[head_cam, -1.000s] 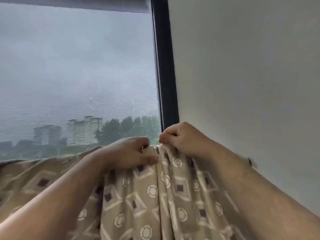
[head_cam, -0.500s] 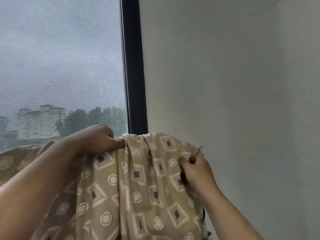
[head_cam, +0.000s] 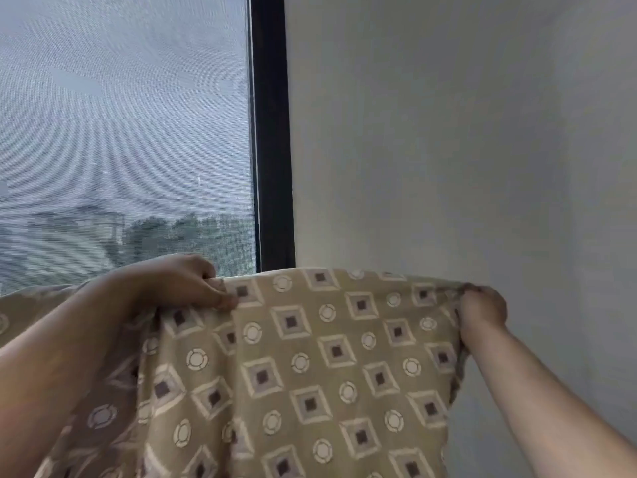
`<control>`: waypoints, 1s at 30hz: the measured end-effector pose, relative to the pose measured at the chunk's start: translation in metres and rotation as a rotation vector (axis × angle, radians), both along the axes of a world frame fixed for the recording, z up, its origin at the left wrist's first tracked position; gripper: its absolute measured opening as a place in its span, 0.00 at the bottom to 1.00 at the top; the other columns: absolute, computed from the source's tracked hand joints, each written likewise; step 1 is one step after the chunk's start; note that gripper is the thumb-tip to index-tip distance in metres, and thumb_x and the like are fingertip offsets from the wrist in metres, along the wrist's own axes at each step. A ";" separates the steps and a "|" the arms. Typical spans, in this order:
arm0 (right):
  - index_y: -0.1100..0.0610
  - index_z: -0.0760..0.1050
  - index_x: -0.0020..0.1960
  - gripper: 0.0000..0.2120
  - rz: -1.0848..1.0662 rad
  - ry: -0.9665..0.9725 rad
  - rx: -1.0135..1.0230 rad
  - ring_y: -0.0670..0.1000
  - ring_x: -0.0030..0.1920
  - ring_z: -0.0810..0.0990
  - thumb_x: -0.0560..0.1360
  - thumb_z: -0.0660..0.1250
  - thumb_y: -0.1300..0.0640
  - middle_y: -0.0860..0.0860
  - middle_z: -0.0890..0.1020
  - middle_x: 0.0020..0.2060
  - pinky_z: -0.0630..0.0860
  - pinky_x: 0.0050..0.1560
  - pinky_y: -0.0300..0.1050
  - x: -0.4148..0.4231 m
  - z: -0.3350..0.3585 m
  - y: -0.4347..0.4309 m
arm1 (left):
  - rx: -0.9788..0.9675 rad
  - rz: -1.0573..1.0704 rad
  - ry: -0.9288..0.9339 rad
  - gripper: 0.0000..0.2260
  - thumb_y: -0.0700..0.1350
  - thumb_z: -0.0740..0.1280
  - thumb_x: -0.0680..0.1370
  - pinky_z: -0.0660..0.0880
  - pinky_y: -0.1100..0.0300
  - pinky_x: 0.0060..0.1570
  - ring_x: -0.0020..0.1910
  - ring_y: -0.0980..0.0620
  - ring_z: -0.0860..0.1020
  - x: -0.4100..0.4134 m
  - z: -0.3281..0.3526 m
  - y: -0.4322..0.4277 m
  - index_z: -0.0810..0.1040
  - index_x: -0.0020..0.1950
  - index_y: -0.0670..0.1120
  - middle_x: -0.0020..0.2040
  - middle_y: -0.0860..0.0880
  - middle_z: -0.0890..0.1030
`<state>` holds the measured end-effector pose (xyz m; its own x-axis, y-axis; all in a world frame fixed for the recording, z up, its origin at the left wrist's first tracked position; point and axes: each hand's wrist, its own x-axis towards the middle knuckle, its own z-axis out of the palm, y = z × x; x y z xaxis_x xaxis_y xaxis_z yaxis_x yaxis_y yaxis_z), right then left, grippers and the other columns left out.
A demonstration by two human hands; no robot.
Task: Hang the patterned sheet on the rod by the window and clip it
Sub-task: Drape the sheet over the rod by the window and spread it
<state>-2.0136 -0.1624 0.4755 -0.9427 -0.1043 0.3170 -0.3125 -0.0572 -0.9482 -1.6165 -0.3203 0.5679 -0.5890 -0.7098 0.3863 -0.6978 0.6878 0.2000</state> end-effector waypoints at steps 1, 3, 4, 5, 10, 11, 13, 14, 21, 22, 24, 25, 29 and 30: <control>0.70 0.78 0.55 0.13 0.021 -0.016 0.126 0.64 0.56 0.79 0.78 0.62 0.61 0.67 0.81 0.54 0.74 0.52 0.51 -0.006 -0.011 -0.003 | -0.002 0.003 -0.006 0.29 0.73 0.71 0.59 0.73 0.61 0.37 0.37 0.56 0.80 -0.002 0.000 0.001 0.79 0.39 0.48 0.36 0.55 0.82; 0.68 0.77 0.55 0.14 0.105 0.000 0.387 0.65 0.56 0.79 0.76 0.65 0.58 0.67 0.80 0.56 0.76 0.54 0.51 -0.003 -0.028 -0.010 | -0.009 -0.002 -0.016 0.26 0.72 0.69 0.65 0.72 0.61 0.38 0.40 0.54 0.80 -0.008 0.001 0.003 0.80 0.40 0.48 0.38 0.53 0.82; 0.66 0.76 0.57 0.17 0.112 0.027 0.475 0.65 0.58 0.78 0.75 0.66 0.55 0.67 0.78 0.58 0.75 0.55 0.51 0.004 -0.032 -0.014 | -0.003 -0.010 -0.016 0.25 0.70 0.69 0.67 0.72 0.61 0.38 0.39 0.54 0.80 -0.011 0.001 0.004 0.80 0.40 0.47 0.38 0.53 0.82; 0.64 0.75 0.60 0.20 0.077 0.085 0.501 0.65 0.59 0.77 0.75 0.66 0.51 0.66 0.77 0.60 0.75 0.56 0.51 0.014 -0.031 -0.017 | 0.003 -0.021 -0.012 0.23 0.68 0.69 0.69 0.73 0.61 0.38 0.39 0.54 0.80 -0.013 0.001 0.005 0.80 0.39 0.47 0.37 0.53 0.83; 0.54 0.79 0.50 0.09 0.213 0.318 0.152 0.54 0.48 0.79 0.77 0.64 0.50 0.53 0.82 0.48 0.72 0.45 0.46 0.065 -0.036 -0.022 | -0.089 0.017 -0.022 0.18 0.62 0.72 0.70 0.75 0.60 0.38 0.37 0.53 0.81 -0.015 -0.004 0.004 0.81 0.38 0.46 0.36 0.51 0.83; 0.54 0.77 0.51 0.08 0.212 0.217 0.083 0.55 0.47 0.79 0.76 0.63 0.52 0.53 0.82 0.48 0.74 0.46 0.47 0.064 -0.054 -0.022 | -0.087 0.026 -0.020 0.18 0.62 0.72 0.70 0.76 0.60 0.39 0.37 0.52 0.82 -0.013 -0.005 0.003 0.81 0.37 0.46 0.35 0.51 0.83; 0.55 0.76 0.55 0.13 0.213 -0.020 0.128 0.58 0.49 0.79 0.73 0.60 0.53 0.55 0.82 0.50 0.77 0.52 0.53 0.053 -0.110 -0.028 | -0.074 0.031 -0.010 0.18 0.62 0.73 0.69 0.79 0.57 0.40 0.36 0.51 0.83 -0.010 -0.004 0.000 0.82 0.36 0.47 0.34 0.51 0.84; 0.57 0.75 0.57 0.18 0.273 -0.111 0.202 0.59 0.50 0.79 0.72 0.59 0.52 0.57 0.82 0.51 0.78 0.54 0.55 0.050 -0.136 -0.029 | -0.061 0.031 -0.001 0.17 0.62 0.73 0.68 0.80 0.56 0.41 0.36 0.51 0.83 -0.009 -0.004 -0.002 0.82 0.36 0.48 0.34 0.51 0.84; 0.57 0.82 0.49 0.10 0.539 -0.323 -0.076 0.57 0.48 0.83 0.74 0.62 0.60 0.58 0.85 0.49 0.80 0.53 0.51 0.058 -0.157 -0.018 | -0.018 0.016 0.018 0.21 0.66 0.74 0.64 0.80 0.52 0.46 0.36 0.48 0.83 -0.013 -0.009 -0.004 0.82 0.38 0.49 0.34 0.51 0.84; 0.57 0.83 0.51 0.11 0.619 -0.396 -0.162 0.58 0.50 0.83 0.75 0.62 0.60 0.59 0.85 0.50 0.79 0.57 0.54 0.058 -0.157 -0.017 | -0.018 0.019 0.012 0.19 0.65 0.74 0.66 0.80 0.51 0.48 0.37 0.48 0.83 -0.014 -0.009 -0.004 0.83 0.40 0.49 0.35 0.50 0.84; 0.61 0.81 0.55 0.14 0.791 -0.556 -0.412 0.61 0.54 0.82 0.75 0.61 0.60 0.61 0.84 0.52 0.76 0.61 0.57 0.054 -0.159 -0.010 | -0.004 0.016 -0.001 0.18 0.63 0.73 0.68 0.79 0.49 0.50 0.38 0.47 0.83 -0.016 -0.008 -0.005 0.83 0.42 0.48 0.35 0.50 0.85; 0.63 0.81 0.54 0.15 0.806 -0.635 -0.537 0.62 0.53 0.82 0.72 0.63 0.60 0.63 0.83 0.51 0.75 0.62 0.58 0.051 -0.161 -0.007 | 0.010 0.009 -0.006 0.20 0.64 0.73 0.67 0.79 0.48 0.51 0.38 0.47 0.83 -0.017 -0.008 -0.004 0.83 0.43 0.48 0.35 0.50 0.85; 0.59 0.84 0.45 0.16 0.908 -0.611 -0.739 0.59 0.44 0.84 0.57 0.71 0.60 0.61 0.85 0.44 0.79 0.53 0.53 0.039 -0.175 -0.001 | 0.092 -0.025 0.026 0.31 0.74 0.70 0.57 0.76 0.56 0.39 0.36 0.46 0.82 -0.021 -0.007 0.000 0.83 0.38 0.46 0.32 0.50 0.84; 0.58 0.85 0.44 0.12 0.934 -0.610 -0.704 0.58 0.44 0.85 0.61 0.72 0.59 0.59 0.86 0.44 0.80 0.50 0.53 0.041 -0.177 -0.003 | 0.104 -0.012 0.028 0.31 0.73 0.68 0.59 0.75 0.57 0.37 0.36 0.46 0.82 -0.022 -0.007 0.002 0.83 0.38 0.45 0.32 0.49 0.84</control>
<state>-1.9730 -0.1654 0.2981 -0.6160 -0.7781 0.1231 0.5778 -0.5525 -0.6007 -1.6381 -0.3187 0.5610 -0.5877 -0.7398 0.3275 -0.6827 0.6707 0.2899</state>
